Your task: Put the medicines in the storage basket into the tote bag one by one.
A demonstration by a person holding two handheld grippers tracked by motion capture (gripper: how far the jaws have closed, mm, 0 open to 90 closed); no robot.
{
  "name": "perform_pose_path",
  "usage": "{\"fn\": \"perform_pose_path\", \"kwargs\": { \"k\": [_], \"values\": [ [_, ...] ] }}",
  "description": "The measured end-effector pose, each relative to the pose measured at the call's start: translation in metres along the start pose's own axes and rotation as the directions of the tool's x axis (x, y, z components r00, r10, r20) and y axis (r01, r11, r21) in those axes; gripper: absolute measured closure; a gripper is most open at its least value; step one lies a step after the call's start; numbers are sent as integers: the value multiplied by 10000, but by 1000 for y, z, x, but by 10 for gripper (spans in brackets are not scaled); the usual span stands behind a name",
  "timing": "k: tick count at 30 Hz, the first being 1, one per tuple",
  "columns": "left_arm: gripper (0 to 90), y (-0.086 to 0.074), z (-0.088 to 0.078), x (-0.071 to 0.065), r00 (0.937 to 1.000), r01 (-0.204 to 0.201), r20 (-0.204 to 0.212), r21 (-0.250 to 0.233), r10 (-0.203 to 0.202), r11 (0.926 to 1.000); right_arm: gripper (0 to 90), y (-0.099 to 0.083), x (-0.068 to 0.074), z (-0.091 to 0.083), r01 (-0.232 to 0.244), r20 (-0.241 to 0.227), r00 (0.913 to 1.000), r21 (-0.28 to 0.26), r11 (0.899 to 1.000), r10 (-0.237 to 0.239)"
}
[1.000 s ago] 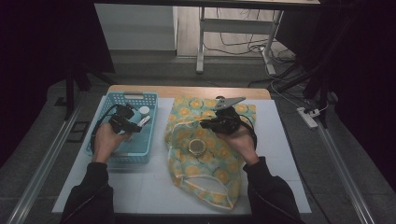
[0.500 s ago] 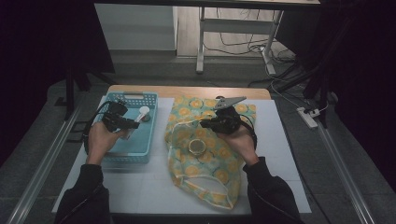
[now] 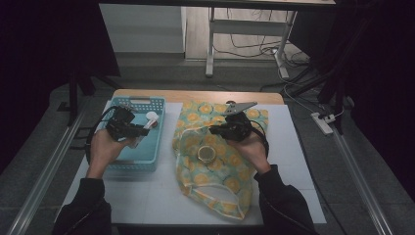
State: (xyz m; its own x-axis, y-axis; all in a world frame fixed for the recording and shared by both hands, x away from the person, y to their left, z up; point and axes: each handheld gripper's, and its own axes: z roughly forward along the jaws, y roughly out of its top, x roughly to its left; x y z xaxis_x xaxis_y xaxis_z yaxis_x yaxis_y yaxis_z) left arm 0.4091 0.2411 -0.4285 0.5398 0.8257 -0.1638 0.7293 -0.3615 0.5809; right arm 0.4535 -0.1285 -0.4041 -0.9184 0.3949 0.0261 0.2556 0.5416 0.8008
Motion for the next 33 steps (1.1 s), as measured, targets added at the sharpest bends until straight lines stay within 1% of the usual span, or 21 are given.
{"fn": "perform_pose_path", "kwargs": {
  "k": [2,5,8,10,13,16,19,21,23,25,27,28,31,33],
  "values": [
    [729,-1,-3,-4,9997,-138,215,-176,142,9997,900,0,0,0,10,7,10000,10,10000,-10],
    [729,-1,-4,-13,9990,-268,355,-216,276,9994,900,0,0,0,30,21,10000,-10,10000,-30],
    [729,-2,-4,-21,9979,-467,433,-154,473,9988,900,0,0,1,28,39,10000,-14,10000,-27],
    [729,-3,-5,-27,9968,-490,627,-207,502,9986,900,0,0,1,24,48,10000,-21,10000,-24],
    [729,-3,-5,-34,9926,-547,1064,-341,580,9979,900,0,0,1,27,56,10000,-35,10000,-26],
    [729,-4,-3,-43,9892,-692,1267,-362,733,9969,900,-1,0,1,17,76,10000,-78,10000,-16],
    [729,-3,-1,-52,9859,-900,1386,-340,939,9954,900,-1,0,1,28,101,9999,-91,10000,-27],
    [729,-3,0,-58,9833,-957,1517,-372,1003,9947,900,-1,0,1,31,104,9999,-106,9999,-30],
    [729,-2,3,-64,9820,-1043,1545,-343,1084,9940,900,-1,-1,1,12,86,10000,-134,9999,-11],
    [729,-2,5,-70,9790,-1154,1651,-332,1194,9928,900,-1,-1,1,2,97,10000,-129,9999,-1],
    [728,-3,7,-75,9775,-1239,1680,-309,1273,9918,900,-1,-1,1,-3,128,9999,-110,9999,4],
    [729,-2,9,-78,9756,-1288,1754,-291,1320,9912,900,-1,-2,1,-6,108,9999,-119,9999,8],
    [729,-1,13,-86,9726,-1484,1776,-221,1500,9887,900,-2,-2,2,-24,110,9999,-136,9999,26],
    [729,0,17,-91,9696,-1567,1869,-205,1577,9874,900,-2,-2,2,-16,111,9999,-119,9999,17]
  ]
}}
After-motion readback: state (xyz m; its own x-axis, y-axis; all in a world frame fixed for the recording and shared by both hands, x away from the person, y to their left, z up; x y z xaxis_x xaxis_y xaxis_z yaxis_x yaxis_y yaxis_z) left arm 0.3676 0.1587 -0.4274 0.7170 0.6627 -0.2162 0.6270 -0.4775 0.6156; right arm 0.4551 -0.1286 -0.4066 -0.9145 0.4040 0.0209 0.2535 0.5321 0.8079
